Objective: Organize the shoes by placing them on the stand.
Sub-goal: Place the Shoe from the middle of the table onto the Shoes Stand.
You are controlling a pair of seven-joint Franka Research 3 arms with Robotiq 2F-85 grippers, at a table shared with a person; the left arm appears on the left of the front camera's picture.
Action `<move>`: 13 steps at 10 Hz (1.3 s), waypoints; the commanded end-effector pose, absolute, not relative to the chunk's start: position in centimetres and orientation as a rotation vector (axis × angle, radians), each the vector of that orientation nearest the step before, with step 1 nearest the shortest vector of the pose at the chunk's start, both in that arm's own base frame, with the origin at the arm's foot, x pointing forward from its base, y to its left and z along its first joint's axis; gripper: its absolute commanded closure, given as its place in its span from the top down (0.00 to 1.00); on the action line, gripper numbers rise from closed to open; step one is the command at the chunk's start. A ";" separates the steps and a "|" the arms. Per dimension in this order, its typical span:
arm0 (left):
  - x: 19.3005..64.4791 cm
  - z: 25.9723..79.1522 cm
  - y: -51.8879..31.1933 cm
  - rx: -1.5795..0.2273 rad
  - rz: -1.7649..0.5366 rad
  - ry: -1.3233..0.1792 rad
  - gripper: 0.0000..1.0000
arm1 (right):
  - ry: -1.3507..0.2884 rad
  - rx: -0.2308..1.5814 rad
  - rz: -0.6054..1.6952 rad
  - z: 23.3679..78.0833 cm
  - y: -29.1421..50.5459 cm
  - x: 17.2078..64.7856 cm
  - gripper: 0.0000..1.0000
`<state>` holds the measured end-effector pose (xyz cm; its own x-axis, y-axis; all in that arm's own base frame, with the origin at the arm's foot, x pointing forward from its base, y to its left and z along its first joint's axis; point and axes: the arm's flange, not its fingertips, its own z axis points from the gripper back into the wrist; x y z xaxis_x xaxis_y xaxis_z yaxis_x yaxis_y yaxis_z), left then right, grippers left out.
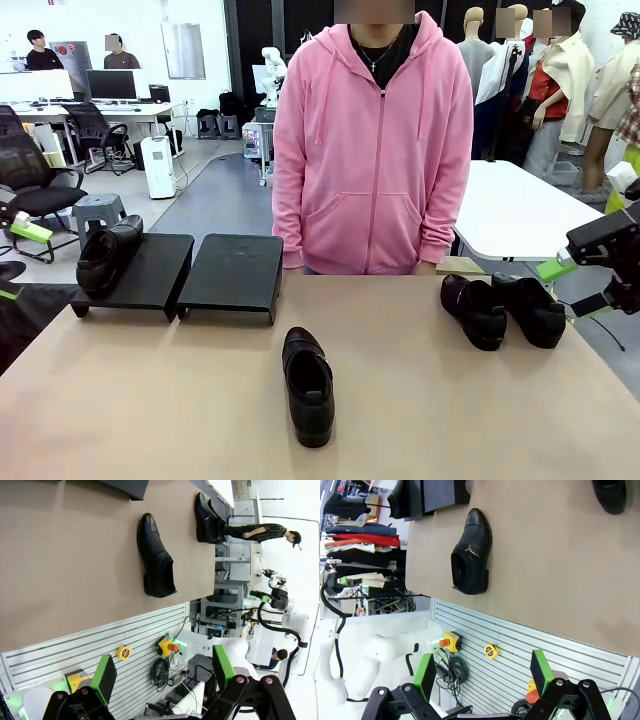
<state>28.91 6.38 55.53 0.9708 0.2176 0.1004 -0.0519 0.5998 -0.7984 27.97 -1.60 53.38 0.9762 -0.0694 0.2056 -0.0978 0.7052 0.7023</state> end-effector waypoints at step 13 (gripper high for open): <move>34.9 40.1 -36.0 -0.106 -0.088 -0.162 1.00 | -0.234 0.814 0.033 53.5 -1.8 28.1 1.00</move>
<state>34.09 -35.41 41.29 0.9801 -0.1199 0.1582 0.1386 0.9839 -0.1126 27.97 -1.65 53.35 0.9764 -0.0707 0.2040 -0.0957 0.7051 0.7026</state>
